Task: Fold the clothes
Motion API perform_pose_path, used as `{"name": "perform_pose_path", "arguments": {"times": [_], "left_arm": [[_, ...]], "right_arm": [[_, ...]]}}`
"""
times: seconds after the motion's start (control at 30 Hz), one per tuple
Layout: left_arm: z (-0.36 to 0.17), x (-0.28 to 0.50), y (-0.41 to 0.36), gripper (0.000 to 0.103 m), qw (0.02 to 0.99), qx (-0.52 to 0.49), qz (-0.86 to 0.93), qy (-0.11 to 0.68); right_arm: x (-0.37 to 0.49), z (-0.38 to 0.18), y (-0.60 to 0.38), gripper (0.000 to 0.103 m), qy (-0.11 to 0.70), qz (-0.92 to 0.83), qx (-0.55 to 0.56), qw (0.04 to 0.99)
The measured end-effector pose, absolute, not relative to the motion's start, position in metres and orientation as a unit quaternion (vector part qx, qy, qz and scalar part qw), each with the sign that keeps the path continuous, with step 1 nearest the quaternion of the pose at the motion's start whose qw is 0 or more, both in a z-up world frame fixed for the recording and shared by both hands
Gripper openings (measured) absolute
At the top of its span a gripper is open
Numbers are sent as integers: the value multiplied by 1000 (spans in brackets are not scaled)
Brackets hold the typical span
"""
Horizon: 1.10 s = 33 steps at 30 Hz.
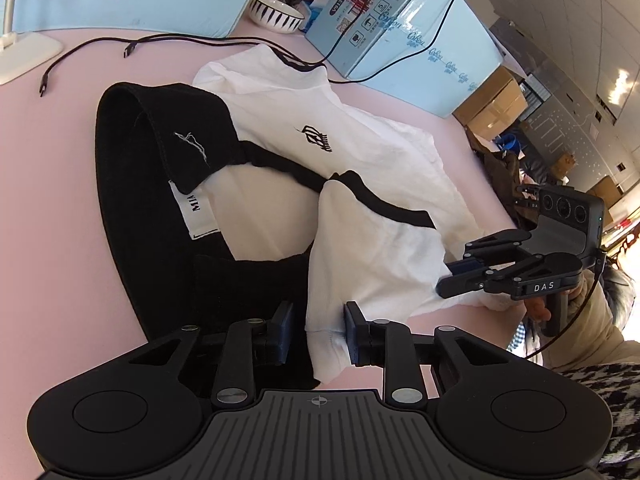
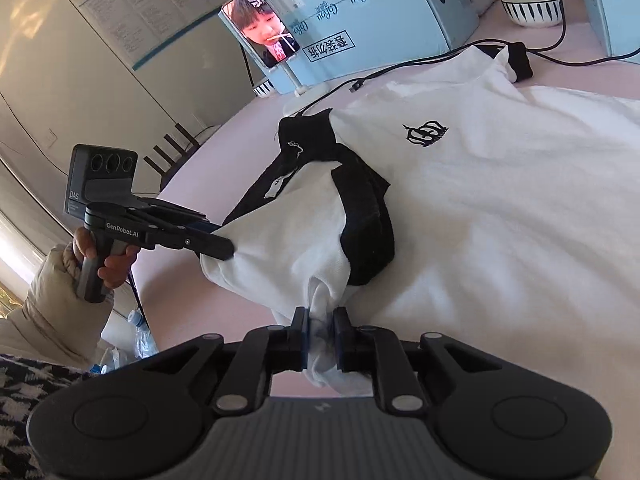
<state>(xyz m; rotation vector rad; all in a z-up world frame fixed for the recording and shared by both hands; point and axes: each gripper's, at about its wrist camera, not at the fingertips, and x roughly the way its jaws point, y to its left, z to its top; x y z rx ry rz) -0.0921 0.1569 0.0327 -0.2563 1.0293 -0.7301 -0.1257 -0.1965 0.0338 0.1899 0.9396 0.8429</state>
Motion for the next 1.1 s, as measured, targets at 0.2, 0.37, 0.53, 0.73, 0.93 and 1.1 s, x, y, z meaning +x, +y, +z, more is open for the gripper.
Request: {"name": "perform_pose_path", "arguments": {"times": [0.2,0.37,0.53,0.73,0.93,1.1], "left_arm": [[75,-108,132,69,843,-87,-388,363],[47,-102,82,72,823,-78,-415,380],[31,-87,75,72,804,-98,-404,425],[46,-61,64,78,825,-82,-383,408],[22,-50,52,83,812,-57,-401,419],[29,-47,61,84,802,-75,-390,446]], "right_arm": [[-124,83,-203,64,328,411,130,841],[-80,44,-195,64,425,388,276,770],[-62,14,-197,61,473,343,292,757],[-23,82,-212,83,366,329,262,830],[83,94,-192,82,372,256,235,861],[148,71,-175,81,379,230,130,887]]}}
